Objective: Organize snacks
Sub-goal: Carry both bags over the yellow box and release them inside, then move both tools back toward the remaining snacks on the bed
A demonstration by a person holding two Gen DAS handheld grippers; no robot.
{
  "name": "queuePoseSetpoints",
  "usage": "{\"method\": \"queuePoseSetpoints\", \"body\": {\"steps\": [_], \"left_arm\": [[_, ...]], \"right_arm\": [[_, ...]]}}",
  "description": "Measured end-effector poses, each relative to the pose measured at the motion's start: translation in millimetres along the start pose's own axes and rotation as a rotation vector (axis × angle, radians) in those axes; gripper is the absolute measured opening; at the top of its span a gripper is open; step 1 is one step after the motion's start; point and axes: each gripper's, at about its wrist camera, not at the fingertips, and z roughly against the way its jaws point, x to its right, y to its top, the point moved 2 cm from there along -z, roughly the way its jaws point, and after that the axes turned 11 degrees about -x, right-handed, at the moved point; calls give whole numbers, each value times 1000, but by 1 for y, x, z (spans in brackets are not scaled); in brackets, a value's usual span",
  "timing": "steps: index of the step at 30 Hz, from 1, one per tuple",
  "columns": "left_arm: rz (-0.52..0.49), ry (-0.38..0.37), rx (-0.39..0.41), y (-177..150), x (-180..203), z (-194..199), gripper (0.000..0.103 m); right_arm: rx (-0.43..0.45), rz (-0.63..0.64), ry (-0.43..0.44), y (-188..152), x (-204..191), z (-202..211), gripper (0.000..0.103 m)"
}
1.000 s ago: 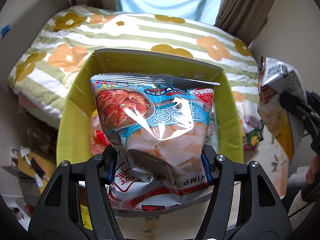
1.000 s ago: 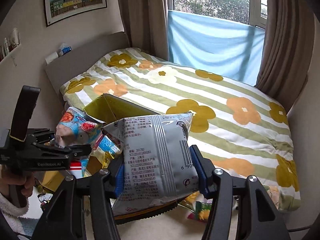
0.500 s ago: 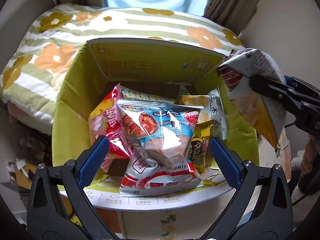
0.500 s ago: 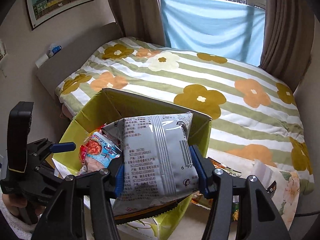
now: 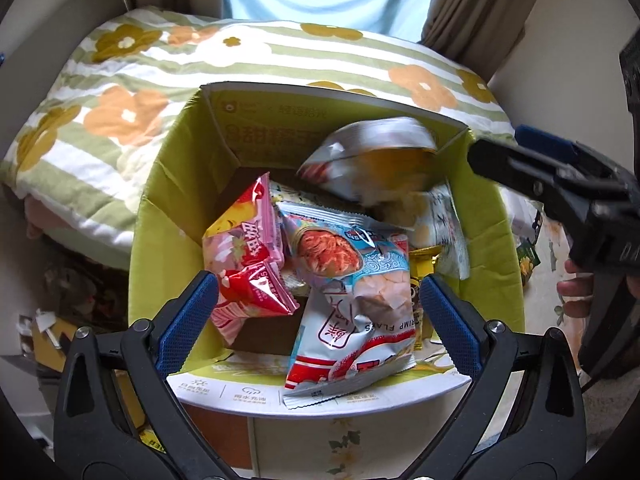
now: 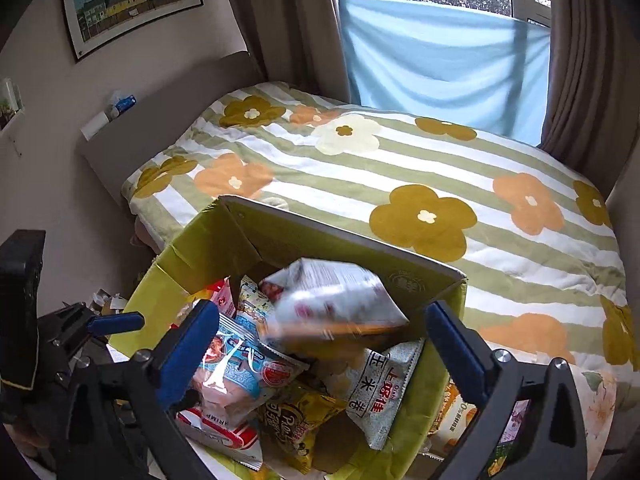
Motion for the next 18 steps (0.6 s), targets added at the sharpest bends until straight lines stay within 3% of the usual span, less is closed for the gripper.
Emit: {"method": "queuePoseSetpoints", "body": {"steps": [7,13,18], "left_arm": [[-6,-1,13,-5,3,5,100],[-23,-19,25,-11,8,12,100],[-58,-42,46,-13,22,20,100]], "right_arm": [[6,-18,4,-12,4,7,103],[-40,-56,13,-23,2,17,103],[-16,-91,-6,-36,10,41,103]]}}
